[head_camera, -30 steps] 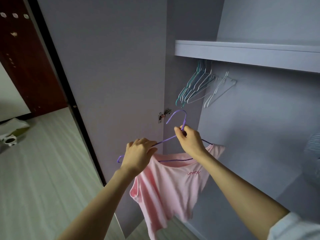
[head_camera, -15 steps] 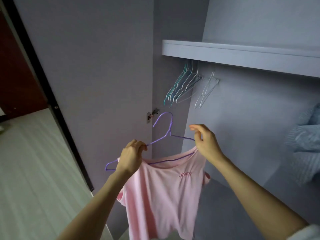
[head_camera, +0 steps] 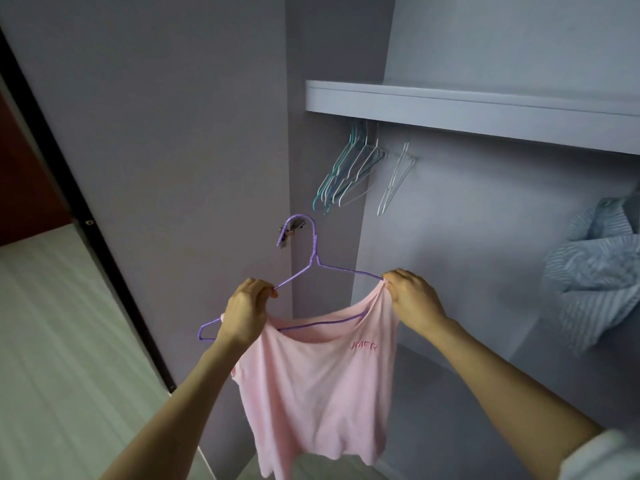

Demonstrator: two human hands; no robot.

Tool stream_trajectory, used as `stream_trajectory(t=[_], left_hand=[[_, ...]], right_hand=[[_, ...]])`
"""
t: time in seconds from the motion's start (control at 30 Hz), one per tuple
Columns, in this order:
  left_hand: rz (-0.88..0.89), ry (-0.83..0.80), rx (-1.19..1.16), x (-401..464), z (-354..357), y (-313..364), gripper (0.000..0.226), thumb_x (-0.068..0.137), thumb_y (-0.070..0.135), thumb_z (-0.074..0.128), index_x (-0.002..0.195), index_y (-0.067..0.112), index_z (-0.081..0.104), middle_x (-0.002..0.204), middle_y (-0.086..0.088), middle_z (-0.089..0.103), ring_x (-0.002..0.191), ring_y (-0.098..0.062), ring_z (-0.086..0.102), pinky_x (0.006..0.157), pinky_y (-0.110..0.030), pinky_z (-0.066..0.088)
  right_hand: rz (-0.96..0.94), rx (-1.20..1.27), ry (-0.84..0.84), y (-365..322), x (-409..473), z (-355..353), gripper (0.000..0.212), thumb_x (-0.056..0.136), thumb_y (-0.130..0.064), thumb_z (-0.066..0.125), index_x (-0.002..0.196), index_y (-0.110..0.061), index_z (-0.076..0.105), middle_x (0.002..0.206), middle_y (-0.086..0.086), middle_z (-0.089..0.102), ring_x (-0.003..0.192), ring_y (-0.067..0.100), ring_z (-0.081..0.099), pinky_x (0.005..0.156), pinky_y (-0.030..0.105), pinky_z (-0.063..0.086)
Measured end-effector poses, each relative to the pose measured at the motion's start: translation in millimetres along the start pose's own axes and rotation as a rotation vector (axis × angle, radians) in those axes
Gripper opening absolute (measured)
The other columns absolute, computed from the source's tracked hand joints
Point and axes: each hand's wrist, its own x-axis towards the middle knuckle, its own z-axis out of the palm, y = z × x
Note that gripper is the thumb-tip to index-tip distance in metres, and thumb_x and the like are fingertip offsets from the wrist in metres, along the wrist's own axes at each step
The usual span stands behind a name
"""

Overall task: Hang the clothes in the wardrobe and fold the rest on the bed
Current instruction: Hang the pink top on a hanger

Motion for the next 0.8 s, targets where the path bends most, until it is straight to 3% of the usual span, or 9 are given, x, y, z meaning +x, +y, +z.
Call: stream_trajectory(t=[0.2, 0.37, 0.43, 0.57, 0.67, 0.8], left_hand=[[0.135, -0.09, 0.051, 10, -5, -2, 0.023, 0.095, 0.002, 0.047, 0.096, 0.005, 0.07, 0.098, -0.01, 0.058, 0.092, -0.027, 0.057, 0.073, -0.02, 0.033], [0.123, -0.133, 0.12, 11, -7, -15, 0.025, 0.097, 0.007, 0.045, 0.109, 0.008, 0.066, 0.105, -0.007, 0.061, 0.097, -0.028, 0.059, 0.076, -0.019, 0.034], [0.144, -0.122, 0.149, 11, 0, -13, 0.026, 0.097, 0.009, 0.045, 0.115, 0.01, 0.064, 0.109, -0.007, 0.063, 0.101, -0.028, 0.058, 0.081, -0.026, 0.038], [0.143, -0.063, 0.162, 19, 17, -1, 0.021, 0.095, 0.007, 0.05, 0.106, 0.008, 0.067, 0.104, -0.009, 0.064, 0.097, -0.032, 0.059, 0.081, -0.036, 0.041], [0.141, -0.037, 0.098, 23, 30, 7, 0.017, 0.092, -0.002, 0.051, 0.093, 0.002, 0.067, 0.095, -0.012, 0.066, 0.086, -0.036, 0.061, 0.078, -0.035, 0.041], [0.201, -0.068, 0.109, 31, 49, 13, 0.017, 0.091, -0.004, 0.05, 0.089, 0.001, 0.066, 0.091, -0.012, 0.066, 0.085, -0.034, 0.061, 0.093, -0.046, 0.036]], right_hand=[[-0.004, 0.129, 0.141, 5, -15, -11, 0.025, 0.067, 0.026, 0.053, 0.08, 0.007, 0.063, 0.081, 0.02, 0.066, 0.073, 0.037, 0.061, 0.064, 0.031, 0.039], [0.075, 0.159, 0.235, 17, -27, -19, 0.029, 0.062, 0.03, 0.052, 0.082, 0.012, 0.065, 0.08, 0.024, 0.066, 0.073, 0.039, 0.064, 0.065, 0.043, 0.048], [0.077, 0.152, 0.245, 21, -30, -21, 0.03, 0.061, 0.03, 0.052, 0.081, 0.012, 0.065, 0.079, 0.025, 0.066, 0.072, 0.04, 0.064, 0.065, 0.044, 0.049], [0.12, 0.154, 0.241, 26, -37, -23, 0.025, 0.063, 0.027, 0.056, 0.079, 0.012, 0.065, 0.077, 0.024, 0.066, 0.07, 0.039, 0.064, 0.063, 0.04, 0.05], [0.139, 0.149, 0.208, 38, -47, -23, 0.015, 0.078, 0.016, 0.057, 0.086, 0.009, 0.067, 0.086, 0.023, 0.067, 0.078, 0.038, 0.065, 0.071, 0.039, 0.05], [0.23, 0.041, 0.084, 60, -68, -32, 0.015, 0.09, -0.006, 0.056, 0.097, 0.001, 0.068, 0.099, 0.02, 0.063, 0.094, 0.037, 0.06, 0.081, 0.041, 0.044]])
